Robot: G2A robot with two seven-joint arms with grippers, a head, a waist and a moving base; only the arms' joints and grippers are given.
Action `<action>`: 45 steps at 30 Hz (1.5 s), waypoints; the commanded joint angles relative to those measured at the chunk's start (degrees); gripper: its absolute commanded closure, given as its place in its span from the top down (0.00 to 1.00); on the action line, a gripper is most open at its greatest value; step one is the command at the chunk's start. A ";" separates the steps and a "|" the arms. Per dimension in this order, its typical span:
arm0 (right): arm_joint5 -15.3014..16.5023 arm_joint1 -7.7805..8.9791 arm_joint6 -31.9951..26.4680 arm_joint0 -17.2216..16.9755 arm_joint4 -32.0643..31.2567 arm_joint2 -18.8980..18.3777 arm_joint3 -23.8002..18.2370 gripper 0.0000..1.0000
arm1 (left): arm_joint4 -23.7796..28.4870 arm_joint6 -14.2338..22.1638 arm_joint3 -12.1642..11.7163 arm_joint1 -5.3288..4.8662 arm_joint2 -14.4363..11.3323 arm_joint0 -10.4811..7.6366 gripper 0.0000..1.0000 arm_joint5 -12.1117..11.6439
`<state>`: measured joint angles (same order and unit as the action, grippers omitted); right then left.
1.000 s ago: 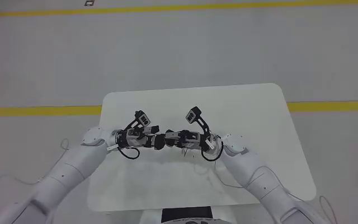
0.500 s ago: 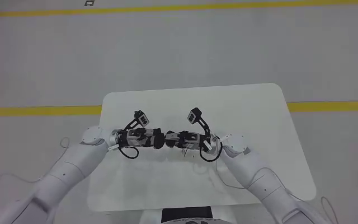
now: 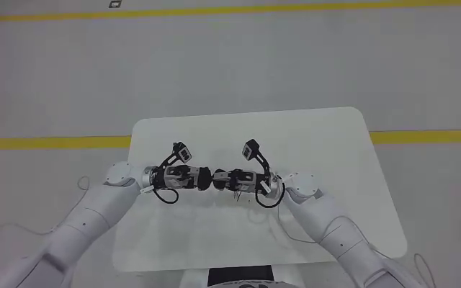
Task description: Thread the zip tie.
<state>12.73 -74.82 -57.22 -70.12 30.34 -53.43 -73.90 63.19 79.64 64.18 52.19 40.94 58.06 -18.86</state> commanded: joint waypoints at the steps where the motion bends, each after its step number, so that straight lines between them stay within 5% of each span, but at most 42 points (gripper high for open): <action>1: -0.13 0.01 0.14 -0.02 -0.14 0.05 0.03 0.00 | -0.24 0.00 0.01 0.05 0.09 0.05 0.22 0.08; 18: -1.02 0.02 0.56 0.22 0.10 0.44 0.85 0.00 | -3.24 0.00 -0.88 0.76 1.11 0.08 0.06 0.63; 28: -1.08 0.02 0.82 0.27 0.26 0.61 0.75 0.00 | -4.20 0.00 -0.90 1.09 1.68 0.23 0.09 1.16; 45: -1.21 -0.16 0.59 0.88 0.74 1.26 1.23 0.00 | -4.88 0.00 -1.02 1.56 2.42 0.60 0.00 1.76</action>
<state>11.51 -74.96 -56.61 -69.27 31.06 -52.20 -72.72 58.28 79.64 63.17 53.71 43.34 58.63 -17.12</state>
